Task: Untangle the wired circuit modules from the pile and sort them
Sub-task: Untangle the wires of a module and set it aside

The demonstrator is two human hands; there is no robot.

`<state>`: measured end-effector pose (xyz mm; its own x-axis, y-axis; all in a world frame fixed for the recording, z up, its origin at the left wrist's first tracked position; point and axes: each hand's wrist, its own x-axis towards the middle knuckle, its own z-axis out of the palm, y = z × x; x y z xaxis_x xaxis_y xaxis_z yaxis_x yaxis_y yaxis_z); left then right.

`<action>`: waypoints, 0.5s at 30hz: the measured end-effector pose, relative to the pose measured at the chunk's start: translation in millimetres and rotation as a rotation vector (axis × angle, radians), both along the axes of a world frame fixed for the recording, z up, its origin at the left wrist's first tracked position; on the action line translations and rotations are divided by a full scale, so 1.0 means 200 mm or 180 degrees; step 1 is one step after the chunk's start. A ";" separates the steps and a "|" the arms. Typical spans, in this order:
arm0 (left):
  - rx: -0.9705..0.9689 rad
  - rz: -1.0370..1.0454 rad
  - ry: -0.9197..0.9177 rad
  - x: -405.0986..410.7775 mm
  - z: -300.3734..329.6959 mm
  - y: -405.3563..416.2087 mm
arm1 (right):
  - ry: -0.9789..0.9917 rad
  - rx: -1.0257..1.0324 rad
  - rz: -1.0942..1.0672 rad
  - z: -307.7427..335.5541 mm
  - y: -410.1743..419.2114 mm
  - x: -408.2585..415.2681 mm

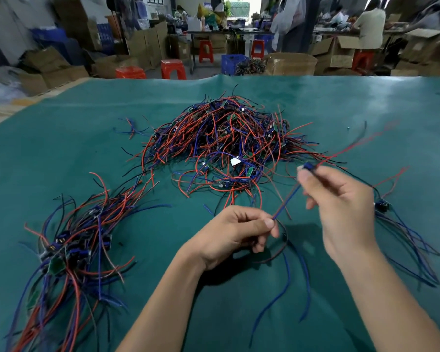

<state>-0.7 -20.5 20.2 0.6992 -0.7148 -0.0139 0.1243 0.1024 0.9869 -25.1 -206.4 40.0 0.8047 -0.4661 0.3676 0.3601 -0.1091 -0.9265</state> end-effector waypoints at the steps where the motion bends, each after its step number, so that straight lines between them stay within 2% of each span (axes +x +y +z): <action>1: -0.0012 -0.0037 0.0013 0.00 0.00 0.00 | -0.0039 0.0224 -0.0098 0.03 -0.01 -0.01; 5: -0.0033 -0.0138 -0.0019 -0.02 0.01 0.00 | -0.0268 0.0680 0.0039 0.20 0.04 -0.01; 9: 0.0013 -0.0210 -0.0162 -0.01 0.00 0.01 | -0.0270 0.0449 0.0629 0.45 0.26 0.02; 11: -0.0025 -0.0134 -0.0143 -0.02 0.01 0.01 | -0.0137 -0.0109 0.0950 0.52 0.45 0.07; 13: -0.0063 -0.0046 -0.0100 -0.03 0.02 0.01 | 0.0094 -0.1022 0.1330 0.58 0.65 0.13; 15: -0.0114 -0.0029 -0.0040 -0.05 0.04 0.02 | 0.0636 -0.2018 0.1920 0.61 0.81 0.19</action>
<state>-10.7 -17.3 27.4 0.6925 -0.7211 0.0206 0.1130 0.1367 0.9842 12.0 -44.5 162.9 0.9236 0.2995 0.2391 0.3603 -0.4659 -0.8082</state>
